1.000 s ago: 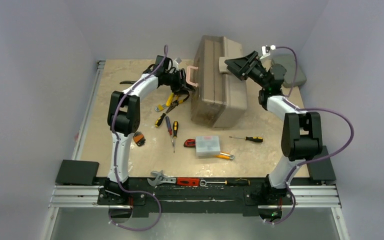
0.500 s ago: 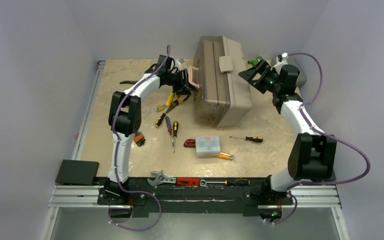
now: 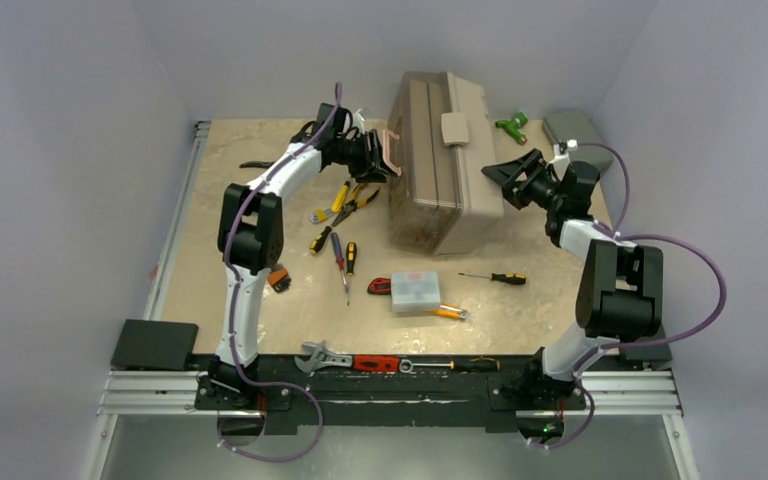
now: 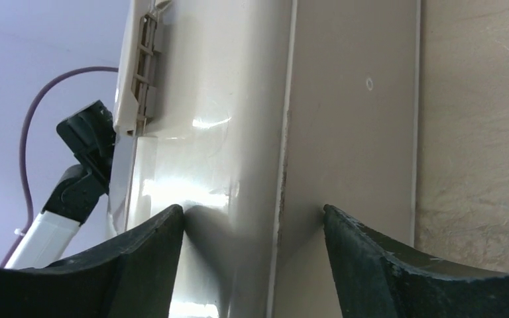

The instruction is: Pack the tool kit

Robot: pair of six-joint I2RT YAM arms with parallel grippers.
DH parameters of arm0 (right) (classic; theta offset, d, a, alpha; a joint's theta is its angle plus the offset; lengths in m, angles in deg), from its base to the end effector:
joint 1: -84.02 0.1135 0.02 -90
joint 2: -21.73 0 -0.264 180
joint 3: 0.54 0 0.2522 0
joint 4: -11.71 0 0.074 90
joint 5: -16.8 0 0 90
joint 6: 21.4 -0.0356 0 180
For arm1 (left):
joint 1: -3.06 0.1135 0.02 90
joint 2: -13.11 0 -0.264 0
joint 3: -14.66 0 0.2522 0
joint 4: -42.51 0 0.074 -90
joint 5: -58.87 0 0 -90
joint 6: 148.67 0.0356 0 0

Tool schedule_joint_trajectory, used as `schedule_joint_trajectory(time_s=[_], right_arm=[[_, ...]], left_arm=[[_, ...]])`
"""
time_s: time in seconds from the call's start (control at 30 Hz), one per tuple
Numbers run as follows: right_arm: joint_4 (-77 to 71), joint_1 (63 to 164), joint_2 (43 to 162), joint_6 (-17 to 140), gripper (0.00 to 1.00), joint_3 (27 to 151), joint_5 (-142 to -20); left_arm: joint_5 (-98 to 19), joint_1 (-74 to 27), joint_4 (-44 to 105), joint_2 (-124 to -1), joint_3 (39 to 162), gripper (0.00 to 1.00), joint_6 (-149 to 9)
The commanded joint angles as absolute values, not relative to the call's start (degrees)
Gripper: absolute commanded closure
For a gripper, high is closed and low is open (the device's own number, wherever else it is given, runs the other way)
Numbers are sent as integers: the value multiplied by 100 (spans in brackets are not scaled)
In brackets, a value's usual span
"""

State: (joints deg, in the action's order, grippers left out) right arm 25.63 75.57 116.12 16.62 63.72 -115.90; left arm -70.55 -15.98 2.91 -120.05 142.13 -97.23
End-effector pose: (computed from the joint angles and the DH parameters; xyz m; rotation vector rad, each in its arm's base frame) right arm 0.3542 -0.0282 0.2222 0.4680 1.8966 1.2022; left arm 0.4870 -0.1920 0.2089 -0.0604 2.5087 -1.2713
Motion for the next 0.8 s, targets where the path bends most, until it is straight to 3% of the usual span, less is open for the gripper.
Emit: schedule_joint_trajectory(time_s=[0.0, 0.17, 0.33, 0.77], right_arm=[[2520, 7435, 12088, 1557, 37, 5767, -11951], [2969, 7035, 12303, 1320, 58, 5476, -12174], [2904, 6820, 12432, 1427, 67, 5445, -12184], [2562, 6724, 12587, 1723, 64, 5437, -12007]], left_arm=[[-7268, -2190, 739, -11539, 14534, 54, -10050], [-7162, -2524, 556, -11430, 14822, 54, -9869], [-7118, -2778, 574, -11427, 14975, 53, -9884], [-7056, -3008, 531, -11448, 15167, 52, -9794]])
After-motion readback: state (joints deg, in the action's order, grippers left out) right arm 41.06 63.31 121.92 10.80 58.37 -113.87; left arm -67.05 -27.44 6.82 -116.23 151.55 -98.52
